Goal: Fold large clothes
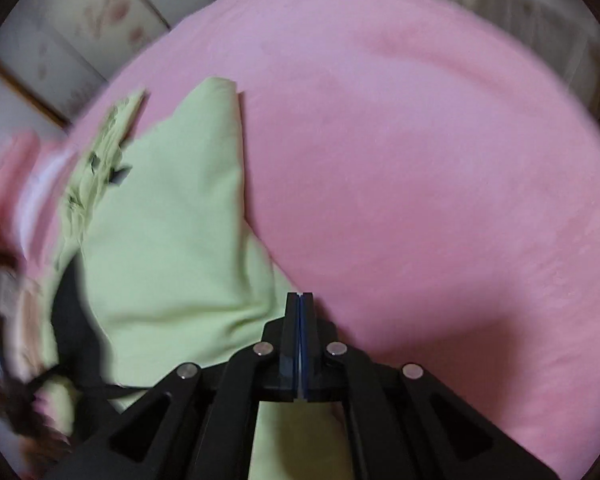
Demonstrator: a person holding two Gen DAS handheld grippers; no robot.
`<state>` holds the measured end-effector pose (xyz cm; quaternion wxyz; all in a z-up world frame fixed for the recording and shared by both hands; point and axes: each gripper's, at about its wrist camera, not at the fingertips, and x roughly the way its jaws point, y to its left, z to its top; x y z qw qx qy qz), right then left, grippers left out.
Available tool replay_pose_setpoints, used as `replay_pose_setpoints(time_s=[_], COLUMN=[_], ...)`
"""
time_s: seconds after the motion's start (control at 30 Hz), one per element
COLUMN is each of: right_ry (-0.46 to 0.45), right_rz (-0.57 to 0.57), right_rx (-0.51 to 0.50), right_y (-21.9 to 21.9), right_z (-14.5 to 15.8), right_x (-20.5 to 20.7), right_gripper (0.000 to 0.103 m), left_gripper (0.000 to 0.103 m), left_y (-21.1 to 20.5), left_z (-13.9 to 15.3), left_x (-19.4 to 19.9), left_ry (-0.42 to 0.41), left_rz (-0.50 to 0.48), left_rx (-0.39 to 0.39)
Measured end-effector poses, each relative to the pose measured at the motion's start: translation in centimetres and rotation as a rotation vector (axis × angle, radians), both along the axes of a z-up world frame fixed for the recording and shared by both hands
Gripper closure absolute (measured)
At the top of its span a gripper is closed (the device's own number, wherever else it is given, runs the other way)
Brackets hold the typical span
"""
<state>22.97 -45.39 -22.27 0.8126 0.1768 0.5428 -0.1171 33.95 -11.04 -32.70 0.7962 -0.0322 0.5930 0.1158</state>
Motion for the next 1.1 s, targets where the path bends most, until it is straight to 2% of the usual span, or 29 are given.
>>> replay_pose_setpoints(time_s=[0.03, 0.07, 0.13, 0.2, 0.23, 0.27, 0.33, 0.43, 0.47, 0.57, 0.63, 0.67, 0.7, 0.73, 0.77, 0.87, 0.93, 0.97, 1.0, 1.1], right_ry=[0.025, -0.009, -0.131, -0.267, -0.287, -0.277, -0.209, -0.123, -0.092, -0.052, -0.067, -0.082, -0.097, -0.109, -0.121, -0.156, -0.172, -0.165, -0.161, -0.14], right_rz=[0.01, 0.026, 0.047, 0.136, 0.194, 0.281, 0.364, 0.316, 0.298, 0.327, 0.339, 0.309, 0.275, 0.244, 0.198, 0.071, 0.044, 0.027, 0.012, -0.026], right_rx=[-0.105, -0.12, -0.105, -0.06, -0.022, 0.056, 0.231, 0.532, 0.566, 0.465, 0.456, 0.415, 0.379, 0.352, 0.326, 0.347, 0.204, 0.089, 0.047, 0.078], right_y=[0.5, 1.0, 2.2, 4.9, 6.5, 8.4, 11.4, 13.2, 13.5, 14.1, 12.5, 11.0, 9.1, 7.6, 5.7, 0.4, -1.1, -1.4, -1.7, -2.7], right_z=[0.4, 1.2, 3.1, 4.8, 4.9, 4.4, 2.7, -0.8, -1.9, -3.6, -3.8, -3.4, -2.9, -2.6, -2.2, -2.3, -1.1, -0.5, -0.3, -0.5], right_x=[0.2, 0.2, 0.0, 0.3, 1.0, 1.8, 3.9, 6.7, 7.8, 10.4, 11.8, 12.4, 12.9, 12.6, 12.3, 13.2, 13.2, 13.3, 13.3, 13.4], right_gripper=[0.103, 0.103, 0.103, 0.103, 0.103, 0.103, 0.103, 0.103, 0.103, 0.103, 0.103, 0.103, 0.103, 0.103, 0.103, 0.103, 0.103, 0.103, 0.103, 0.103], left_gripper=[0.101, 0.101, 0.101, 0.1, 0.1, 0.099, 0.099, 0.099, 0.099, 0.099, 0.099, 0.099, 0.099, 0.099, 0.1, 0.102, 0.102, 0.102, 0.102, 0.102], left_y=[-0.5, -0.8, -2.0, -2.4, -2.8, -3.4, -4.7, -5.4, -5.4, -3.8, -2.4, -1.3, -0.5, 0.9, 2.2, 5.1, 5.8, 5.6, 5.7, 5.4], left_z=[0.0, 0.2, 1.4, 2.3, 2.6, 2.5, 1.7, 0.5, 0.4, 0.4, 0.9, 1.1, 1.1, 0.8, 0.6, 0.1, -0.1, -0.3, -0.4, -0.5], left_x=[0.3, 0.4, 0.3, 0.2, 0.1, 0.5, 1.5, 3.6, 4.1, 5.6, 6.2, 6.5, 6.7, 6.9, 7.1, 7.1, 7.2, 6.9, 6.9, 7.0], left_ry=[0.003, 0.001, -0.024, -0.039, -0.039, -0.027, 0.008, 0.019, 0.009, -0.022, -0.052, -0.066, -0.07, -0.068, -0.069, -0.087, -0.087, -0.087, -0.086, -0.088], left_rz=[-0.014, -0.024, -0.029, -0.045, -0.056, -0.072, -0.09, -0.083, -0.077, -0.039, -0.018, -0.007, 0.009, 0.03, 0.052, 0.108, 0.109, 0.109, 0.103, 0.064], left_rx=[0.014, 0.022, -0.026, -0.128, -0.178, -0.23, -0.295, -0.301, -0.302, -0.331, -0.254, -0.184, -0.153, -0.152, -0.194, -0.269, -0.289, -0.289, -0.279, -0.222])
